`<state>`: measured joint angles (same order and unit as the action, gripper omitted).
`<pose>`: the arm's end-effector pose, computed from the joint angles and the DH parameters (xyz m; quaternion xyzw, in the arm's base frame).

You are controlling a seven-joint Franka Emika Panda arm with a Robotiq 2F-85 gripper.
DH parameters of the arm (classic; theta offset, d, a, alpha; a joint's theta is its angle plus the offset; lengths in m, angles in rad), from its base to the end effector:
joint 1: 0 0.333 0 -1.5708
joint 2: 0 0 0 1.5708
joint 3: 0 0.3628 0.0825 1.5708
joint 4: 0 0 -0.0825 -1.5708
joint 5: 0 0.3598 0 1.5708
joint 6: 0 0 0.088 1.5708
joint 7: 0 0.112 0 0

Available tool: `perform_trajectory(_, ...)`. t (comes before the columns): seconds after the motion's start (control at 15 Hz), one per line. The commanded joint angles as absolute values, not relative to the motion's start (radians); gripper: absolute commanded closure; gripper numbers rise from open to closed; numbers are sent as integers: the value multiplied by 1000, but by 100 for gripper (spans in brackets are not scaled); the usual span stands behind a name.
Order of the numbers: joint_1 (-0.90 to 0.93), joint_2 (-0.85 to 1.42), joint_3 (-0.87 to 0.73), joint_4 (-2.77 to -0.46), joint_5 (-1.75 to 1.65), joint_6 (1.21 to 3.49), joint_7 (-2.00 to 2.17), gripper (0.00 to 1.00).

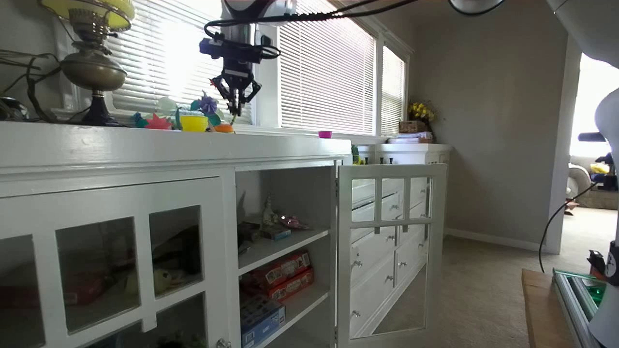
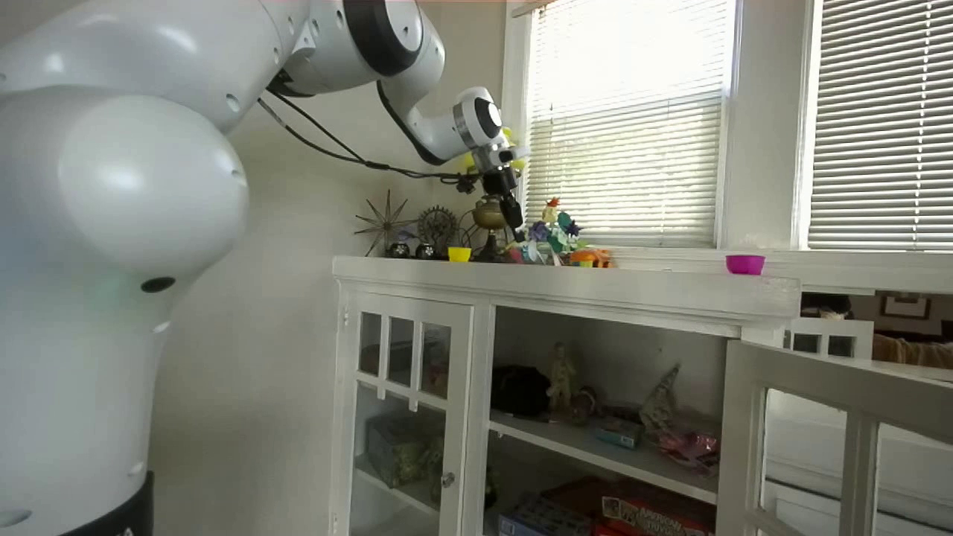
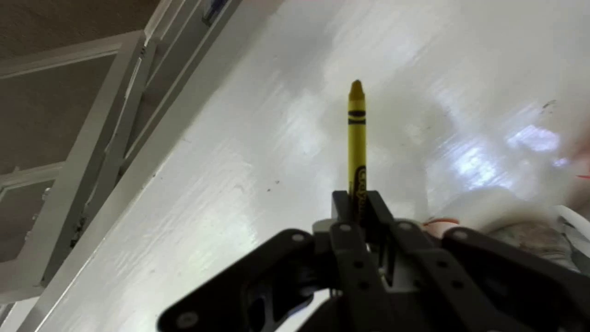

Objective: Remove the object from the yellow bowl and put it on the counter

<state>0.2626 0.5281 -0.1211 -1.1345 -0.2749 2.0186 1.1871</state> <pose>0.7319 0.1148 0.5850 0.8650 -0.4412 0.2382 0.0170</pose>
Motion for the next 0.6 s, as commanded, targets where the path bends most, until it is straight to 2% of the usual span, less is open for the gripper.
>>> perform_trajectory(0.0, 242, 528, -107, -1166, -209, 2026, 1217, 97)
perform_trajectory(0.13, 240, 536, -108, -1170, -194, 2027, 1219, 97)
perform_trajectory(0.2, 243, 538, -111, -1169, -197, 2027, 1216, 75)
perform_trajectory(0.27, 247, 538, -117, -1168, -207, 2026, 1222, 62)
perform_trajectory(0.53, 268, 531, -138, -1185, -260, 2024, 1226, 37)
